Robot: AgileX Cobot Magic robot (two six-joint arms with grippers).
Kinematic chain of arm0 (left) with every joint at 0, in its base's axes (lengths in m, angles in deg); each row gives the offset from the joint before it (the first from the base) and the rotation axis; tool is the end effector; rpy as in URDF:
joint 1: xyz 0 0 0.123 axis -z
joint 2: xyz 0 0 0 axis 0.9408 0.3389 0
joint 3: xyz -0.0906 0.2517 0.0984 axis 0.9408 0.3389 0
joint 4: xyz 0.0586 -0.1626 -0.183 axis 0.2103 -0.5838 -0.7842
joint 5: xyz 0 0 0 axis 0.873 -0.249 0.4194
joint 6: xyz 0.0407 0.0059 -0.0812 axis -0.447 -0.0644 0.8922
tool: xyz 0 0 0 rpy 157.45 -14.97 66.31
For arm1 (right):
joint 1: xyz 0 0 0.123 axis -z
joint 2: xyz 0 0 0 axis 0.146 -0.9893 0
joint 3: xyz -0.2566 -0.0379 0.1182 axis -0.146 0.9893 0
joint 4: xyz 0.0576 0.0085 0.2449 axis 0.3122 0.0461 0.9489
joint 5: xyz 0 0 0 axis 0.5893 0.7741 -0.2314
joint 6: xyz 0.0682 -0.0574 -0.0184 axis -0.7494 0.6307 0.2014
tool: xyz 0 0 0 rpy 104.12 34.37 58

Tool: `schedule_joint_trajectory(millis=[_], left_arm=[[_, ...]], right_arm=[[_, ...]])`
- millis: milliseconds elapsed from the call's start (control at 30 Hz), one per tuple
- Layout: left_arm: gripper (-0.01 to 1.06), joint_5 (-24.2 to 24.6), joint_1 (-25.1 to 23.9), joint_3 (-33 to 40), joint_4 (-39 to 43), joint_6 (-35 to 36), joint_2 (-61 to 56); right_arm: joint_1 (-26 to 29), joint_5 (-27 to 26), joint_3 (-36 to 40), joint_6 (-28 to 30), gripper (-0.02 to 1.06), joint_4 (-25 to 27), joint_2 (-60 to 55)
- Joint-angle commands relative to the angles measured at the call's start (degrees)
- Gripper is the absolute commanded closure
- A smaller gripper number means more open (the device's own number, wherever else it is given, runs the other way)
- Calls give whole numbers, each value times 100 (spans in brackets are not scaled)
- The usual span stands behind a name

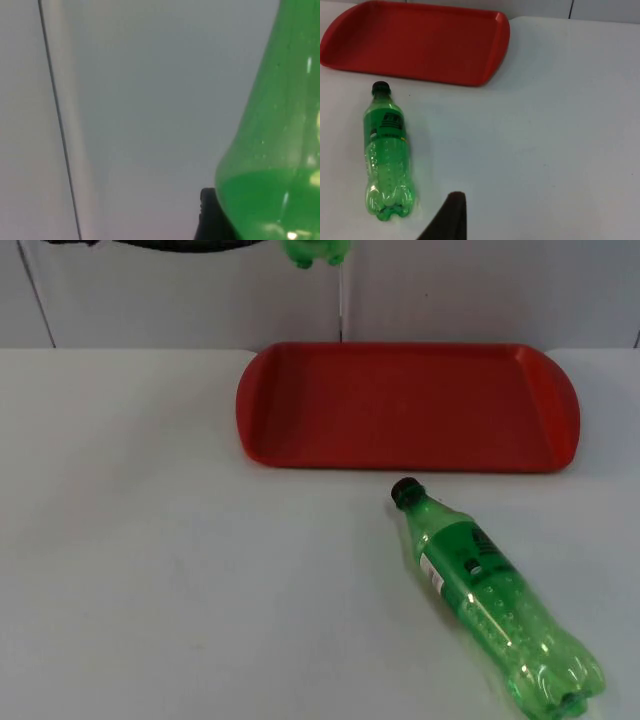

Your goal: Place the bottle upright on the tray.

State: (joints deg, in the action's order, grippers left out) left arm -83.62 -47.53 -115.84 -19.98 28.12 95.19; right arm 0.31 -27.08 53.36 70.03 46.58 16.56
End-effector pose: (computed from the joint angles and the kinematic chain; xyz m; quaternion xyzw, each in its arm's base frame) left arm 0.3925 -0.1894 0.2847 0.2344 0.6046 -0.2194 0.7290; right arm -0.0080 -0.0020 0.2817 -0.0715 0.8511 0.0244 0.5195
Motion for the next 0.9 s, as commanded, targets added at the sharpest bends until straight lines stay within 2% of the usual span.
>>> schedule_joint_trajectory(millis=[0,500,700,867], left_arm=[[105,-145,-9,-164,-93,-19,167],[105,-169,-9,-1567,-93,-19,1991],[105,-459,-9,-2110,-199,-19,2730],[105,-469,-9,-2721,-353,-19,3386]], right_arm=[[37,-45,35,58,-1,-32,15],[37,-45,35,58,-1,-32,15],[37,-45,35,58,-1,-32,15],[37,-45,35,58,-1,-32,15]])
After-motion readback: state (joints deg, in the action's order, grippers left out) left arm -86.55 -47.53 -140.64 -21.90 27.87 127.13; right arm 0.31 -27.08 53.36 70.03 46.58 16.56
